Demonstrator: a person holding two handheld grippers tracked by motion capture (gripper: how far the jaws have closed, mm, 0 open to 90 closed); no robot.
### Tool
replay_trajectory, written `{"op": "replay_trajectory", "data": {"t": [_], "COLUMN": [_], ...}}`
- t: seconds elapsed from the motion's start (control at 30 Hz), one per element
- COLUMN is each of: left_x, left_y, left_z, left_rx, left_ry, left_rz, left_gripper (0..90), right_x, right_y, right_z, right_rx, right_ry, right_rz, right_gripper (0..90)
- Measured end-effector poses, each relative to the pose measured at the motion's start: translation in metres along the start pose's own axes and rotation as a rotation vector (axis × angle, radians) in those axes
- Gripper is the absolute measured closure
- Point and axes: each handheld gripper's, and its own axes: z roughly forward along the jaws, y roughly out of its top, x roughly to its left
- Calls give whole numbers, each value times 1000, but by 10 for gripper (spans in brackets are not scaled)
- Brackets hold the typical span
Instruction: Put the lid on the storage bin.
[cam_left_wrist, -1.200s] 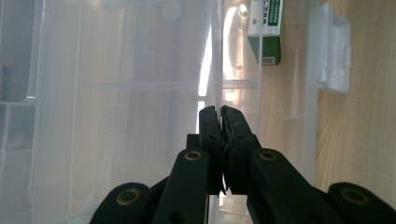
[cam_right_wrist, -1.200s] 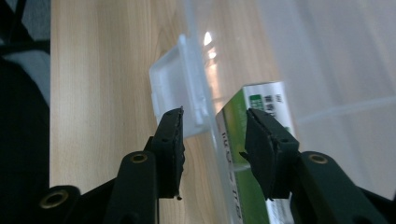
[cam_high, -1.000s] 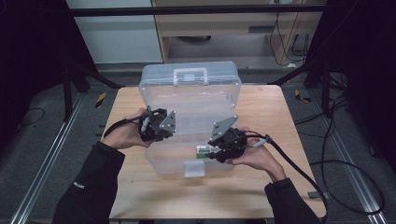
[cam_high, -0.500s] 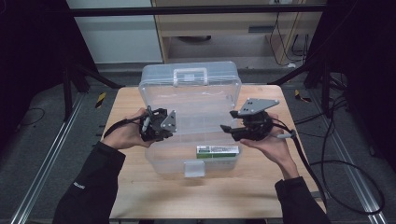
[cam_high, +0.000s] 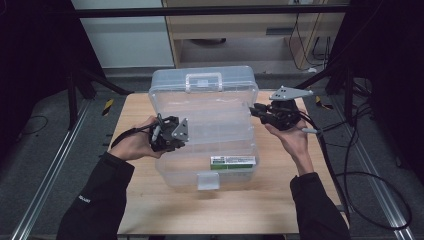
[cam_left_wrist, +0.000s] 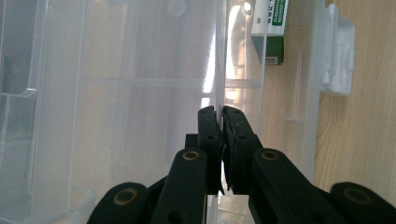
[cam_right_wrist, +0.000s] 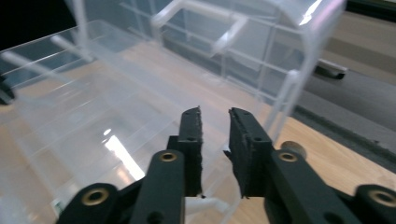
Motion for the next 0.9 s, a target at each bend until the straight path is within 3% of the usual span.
{"op": "replay_trajectory", "data": {"t": [0.1,0.27,0.6,0.9], "left_x": [-1,-3,-6,-10], "left_y": [0,0,-1,-1], "left_z": [0,1,2,3], "left_rx": [-1,0,-1,-6], "left_ry": [2,7,-2,-1], "left_rz": [-1,2,-2,0], "left_gripper": [862,862,860,852], "right_x": [-7,-13,-18,-19], "right_y": [2,3,4,4], "right_z": [2,8,12,12], "right_rx": [-12,-8,-9,-7], "right_ry": [-4,-5,-31,-26], "right_rz": [31,62,92,96], "right_gripper": [846,896,900,900]}}
